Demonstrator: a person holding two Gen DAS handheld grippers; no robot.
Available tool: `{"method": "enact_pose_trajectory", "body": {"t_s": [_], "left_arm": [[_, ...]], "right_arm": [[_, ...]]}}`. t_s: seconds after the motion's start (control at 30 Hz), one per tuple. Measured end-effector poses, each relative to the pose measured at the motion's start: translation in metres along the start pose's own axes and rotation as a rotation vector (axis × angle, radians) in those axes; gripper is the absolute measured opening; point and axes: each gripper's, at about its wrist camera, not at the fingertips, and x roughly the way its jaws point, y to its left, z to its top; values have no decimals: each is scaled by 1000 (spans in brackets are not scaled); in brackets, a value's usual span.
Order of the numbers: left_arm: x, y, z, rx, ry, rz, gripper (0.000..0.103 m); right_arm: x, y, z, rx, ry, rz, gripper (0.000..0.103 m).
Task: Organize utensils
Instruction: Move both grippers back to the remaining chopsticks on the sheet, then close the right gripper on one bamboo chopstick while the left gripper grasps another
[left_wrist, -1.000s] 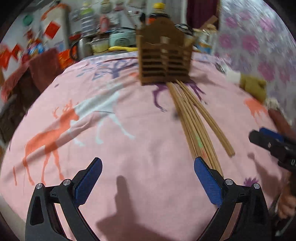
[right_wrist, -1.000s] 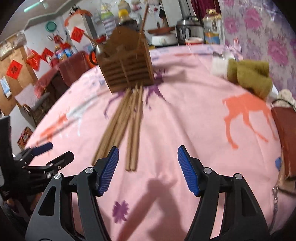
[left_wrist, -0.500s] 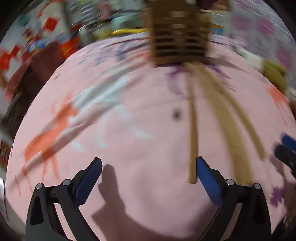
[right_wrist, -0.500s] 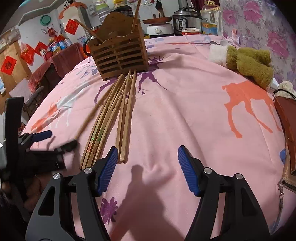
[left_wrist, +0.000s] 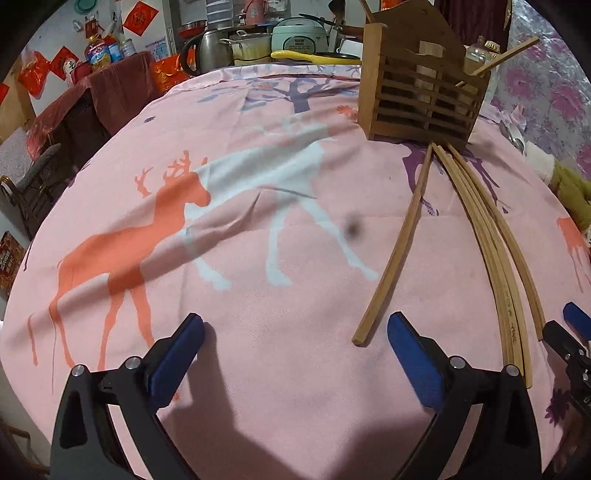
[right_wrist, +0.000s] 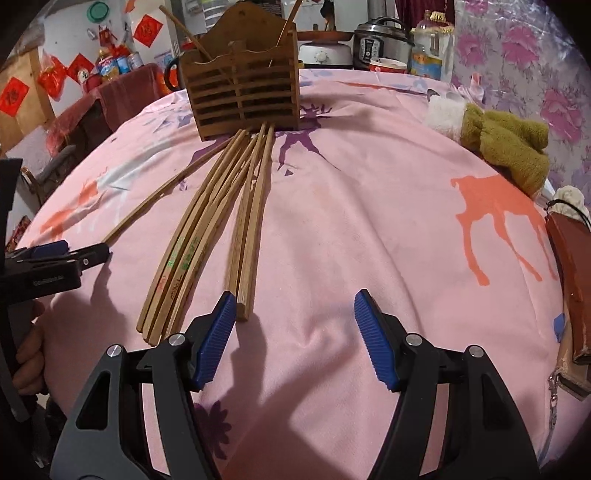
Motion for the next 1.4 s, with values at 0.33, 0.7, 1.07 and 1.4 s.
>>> {"method": "enact_pose_trajectory", "body": {"t_s": [0.33, 0.7, 1.07, 1.4], "left_arm": [[0, 0, 0, 1, 1, 2, 98], [0, 0, 0, 1, 1, 2, 98], [-6, -20, -2, 110, -42, -76, 70], [-10, -32, -5, 137, -59, -209, 9]], "right_arm": [[2, -35, 8, 151, 26, 11, 60], [-8, -9, 7, 27, -25, 57, 28], [4, 2, 4, -26, 17, 63, 28], [2, 0, 3, -21, 13, 83, 6]]}}
